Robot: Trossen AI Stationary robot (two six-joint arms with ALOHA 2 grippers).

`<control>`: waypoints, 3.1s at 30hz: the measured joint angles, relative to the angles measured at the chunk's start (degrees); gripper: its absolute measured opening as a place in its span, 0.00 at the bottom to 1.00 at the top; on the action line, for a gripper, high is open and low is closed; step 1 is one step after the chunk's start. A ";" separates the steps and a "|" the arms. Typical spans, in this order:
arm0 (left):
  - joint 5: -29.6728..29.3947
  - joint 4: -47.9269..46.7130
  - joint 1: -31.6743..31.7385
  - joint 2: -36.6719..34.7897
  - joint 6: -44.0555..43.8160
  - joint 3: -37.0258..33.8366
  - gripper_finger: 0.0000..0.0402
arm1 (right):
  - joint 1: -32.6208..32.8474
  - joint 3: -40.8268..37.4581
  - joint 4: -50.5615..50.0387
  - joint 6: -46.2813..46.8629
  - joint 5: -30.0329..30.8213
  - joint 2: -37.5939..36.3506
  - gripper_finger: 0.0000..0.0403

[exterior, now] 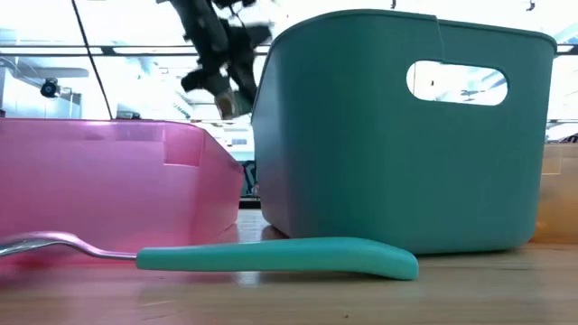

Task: Pick & Place Food Item
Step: Put the green seasoning bottle into the green bin

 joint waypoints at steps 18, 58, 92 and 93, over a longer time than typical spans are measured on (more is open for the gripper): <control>-7.48 7.02 -19.28 -3.32 7.17 1.73 0.46 | -6.96 0.33 18.73 -0.41 2.85 -9.06 0.53; 19.89 7.40 -22.15 -3.48 9.46 14.05 0.46 | -11.66 0.52 36.84 -17.56 -16.03 -3.36 0.96; 26.92 10.46 -21.36 -3.35 5.15 14.03 0.46 | -13.85 0.66 35.71 -19.09 -21.68 -1.24 0.66; 26.90 10.39 -21.33 -3.33 5.08 14.03 0.46 | -13.85 0.66 35.69 -19.11 -21.71 -1.24 0.63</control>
